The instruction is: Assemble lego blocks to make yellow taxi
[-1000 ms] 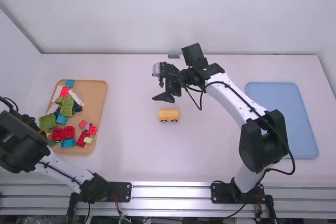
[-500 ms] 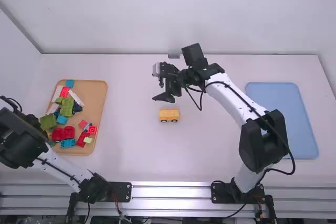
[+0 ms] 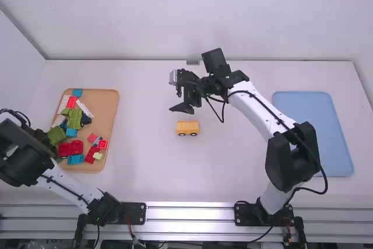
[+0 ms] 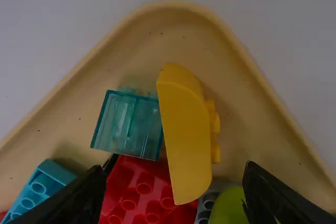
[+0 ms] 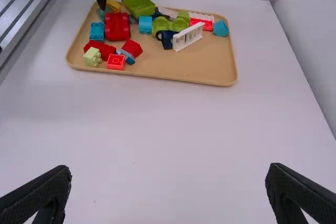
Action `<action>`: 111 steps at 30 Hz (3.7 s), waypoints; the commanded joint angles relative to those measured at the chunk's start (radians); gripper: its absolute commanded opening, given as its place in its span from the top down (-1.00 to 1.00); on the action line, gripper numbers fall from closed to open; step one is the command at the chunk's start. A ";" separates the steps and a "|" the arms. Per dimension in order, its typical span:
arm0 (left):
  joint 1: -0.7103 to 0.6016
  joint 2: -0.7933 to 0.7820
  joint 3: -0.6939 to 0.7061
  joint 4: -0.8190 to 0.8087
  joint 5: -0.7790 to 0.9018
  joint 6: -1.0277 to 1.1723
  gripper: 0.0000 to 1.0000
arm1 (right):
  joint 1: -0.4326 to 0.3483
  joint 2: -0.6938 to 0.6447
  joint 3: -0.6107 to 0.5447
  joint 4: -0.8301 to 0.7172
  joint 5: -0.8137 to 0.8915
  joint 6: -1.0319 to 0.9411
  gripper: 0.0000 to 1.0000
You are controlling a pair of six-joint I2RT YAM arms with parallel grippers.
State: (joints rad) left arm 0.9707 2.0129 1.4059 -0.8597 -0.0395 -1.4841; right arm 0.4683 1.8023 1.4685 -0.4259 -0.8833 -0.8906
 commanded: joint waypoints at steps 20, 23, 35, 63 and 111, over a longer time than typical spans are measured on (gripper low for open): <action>-0.020 0.002 -0.020 0.066 -0.037 0.039 -0.20 | 0.003 -0.022 0.017 -0.006 -0.006 -0.001 -0.97; -0.034 0.002 -0.020 0.073 -0.049 0.038 -0.22 | 0.003 -0.022 0.016 -0.005 -0.004 -0.001 -0.97; -0.041 0.002 -0.020 0.111 -0.050 0.036 -0.17 | 0.003 -0.022 0.001 0.002 0.017 -0.001 -0.97; -0.047 0.002 -0.138 0.185 -0.057 -0.057 0.10 | 0.003 -0.022 -0.010 0.006 0.021 -0.035 -0.97; -0.028 0.002 -0.132 0.168 0.012 0.212 0.96 | 0.003 -0.022 -0.010 -0.003 0.056 -0.023 -0.97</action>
State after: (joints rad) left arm 0.9386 2.0125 1.2716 -0.7017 -0.0940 -1.3895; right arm 0.4683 1.8027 1.4658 -0.4267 -0.8368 -0.9215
